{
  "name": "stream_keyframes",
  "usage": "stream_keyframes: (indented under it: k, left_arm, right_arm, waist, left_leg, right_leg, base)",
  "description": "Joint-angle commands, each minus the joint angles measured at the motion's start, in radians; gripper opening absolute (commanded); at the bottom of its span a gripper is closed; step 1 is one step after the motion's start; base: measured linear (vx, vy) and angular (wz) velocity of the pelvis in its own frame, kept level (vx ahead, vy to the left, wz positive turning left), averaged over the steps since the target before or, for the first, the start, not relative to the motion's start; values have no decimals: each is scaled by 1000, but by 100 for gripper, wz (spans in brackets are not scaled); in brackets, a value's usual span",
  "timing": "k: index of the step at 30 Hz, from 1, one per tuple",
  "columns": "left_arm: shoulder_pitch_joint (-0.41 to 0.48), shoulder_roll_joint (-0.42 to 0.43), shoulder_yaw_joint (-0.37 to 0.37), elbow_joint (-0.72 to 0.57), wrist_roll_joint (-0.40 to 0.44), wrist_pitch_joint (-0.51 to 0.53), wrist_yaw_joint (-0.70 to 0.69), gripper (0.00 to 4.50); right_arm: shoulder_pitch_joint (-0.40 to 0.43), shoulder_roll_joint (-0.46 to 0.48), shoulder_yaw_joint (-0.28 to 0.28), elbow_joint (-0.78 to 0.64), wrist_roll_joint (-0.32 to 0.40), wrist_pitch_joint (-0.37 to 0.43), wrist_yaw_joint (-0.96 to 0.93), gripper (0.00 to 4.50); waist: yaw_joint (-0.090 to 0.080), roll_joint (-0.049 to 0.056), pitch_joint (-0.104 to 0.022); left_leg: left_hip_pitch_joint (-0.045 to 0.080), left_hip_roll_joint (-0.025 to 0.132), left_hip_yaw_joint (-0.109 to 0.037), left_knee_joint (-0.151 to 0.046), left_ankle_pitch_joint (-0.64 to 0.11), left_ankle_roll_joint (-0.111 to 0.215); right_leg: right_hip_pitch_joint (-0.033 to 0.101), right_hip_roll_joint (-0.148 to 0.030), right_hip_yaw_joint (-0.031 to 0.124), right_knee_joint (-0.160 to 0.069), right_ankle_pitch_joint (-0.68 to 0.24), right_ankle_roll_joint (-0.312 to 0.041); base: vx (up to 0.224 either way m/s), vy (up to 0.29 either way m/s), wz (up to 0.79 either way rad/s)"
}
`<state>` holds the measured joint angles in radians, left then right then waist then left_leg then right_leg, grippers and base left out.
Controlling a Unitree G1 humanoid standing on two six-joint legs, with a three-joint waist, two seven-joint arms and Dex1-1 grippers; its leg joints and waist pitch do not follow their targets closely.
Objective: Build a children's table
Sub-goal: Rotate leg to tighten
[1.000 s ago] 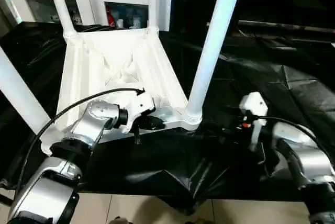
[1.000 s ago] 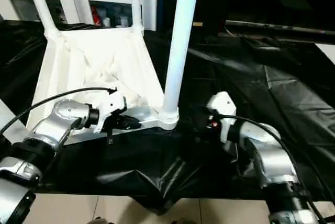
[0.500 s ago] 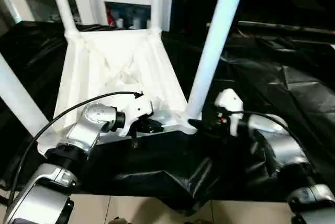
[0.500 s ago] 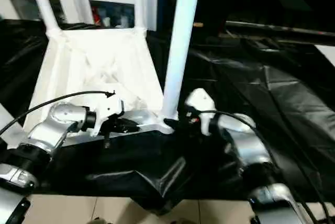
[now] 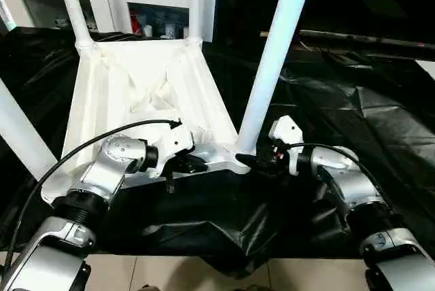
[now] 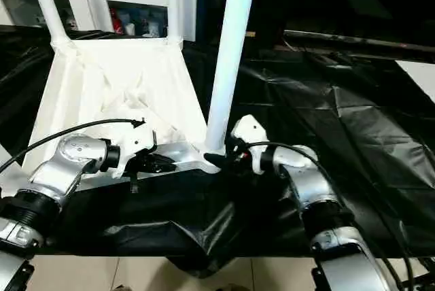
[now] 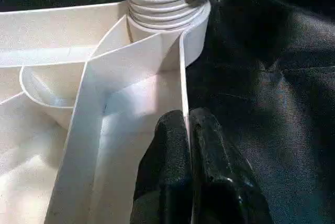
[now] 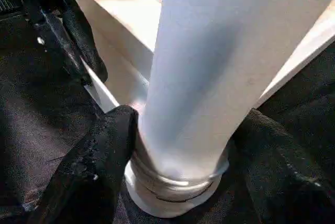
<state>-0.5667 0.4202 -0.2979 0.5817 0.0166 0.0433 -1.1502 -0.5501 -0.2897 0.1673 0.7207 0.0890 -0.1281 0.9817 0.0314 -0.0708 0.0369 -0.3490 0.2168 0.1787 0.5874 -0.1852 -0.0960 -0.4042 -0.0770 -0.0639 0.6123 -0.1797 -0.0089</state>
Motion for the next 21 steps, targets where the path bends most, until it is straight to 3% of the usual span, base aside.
stream_keyframes:
  k: [1, 13, 16, 21]
  left_arm:
    - [51, -14, -33, 27, -3, 14, -20, 0]
    - [58, -25, -22, 16, 4, 32, 0, 0]
    - [37, -75, 3, 55, 21, 45, 115, 0]
    - [-10, -180, 16, 116, 42, 84, 272, 0]
  right_arm:
    - [-20, -11, -13, 34, -8, -5, -20, 276]
    - [-39, 24, -18, 102, -7, -52, -17, 238]
    - [-20, 78, -73, 116, 9, -31, -188, 238]
    - [18, 179, -128, 134, 18, 18, -442, 236]
  waist:
    - [3, -9, -41]
    - [-3, -9, -41]
    - [-4, -12, -39]
    - [-3, -10, -37]
  left_leg:
    - [-3, 16, -3, -74, -284, 31]
    - [-3, 17, -5, -76, -309, 29]
    - [0, 16, -5, -77, -312, 22]
    - [6, 13, -9, -79, -348, 3]
  right_leg:
    - [33, -60, 42, -91, -440, -135]
    - [30, -59, 42, -94, -459, -134]
    - [26, -59, 42, -97, -482, -128]
    - [16, -60, 39, -109, -571, -86]
  base:
    - [0, 0, 0]
    - [0, 0, 0]
    - [0, 0, 0]
    - [0, 0, 0]
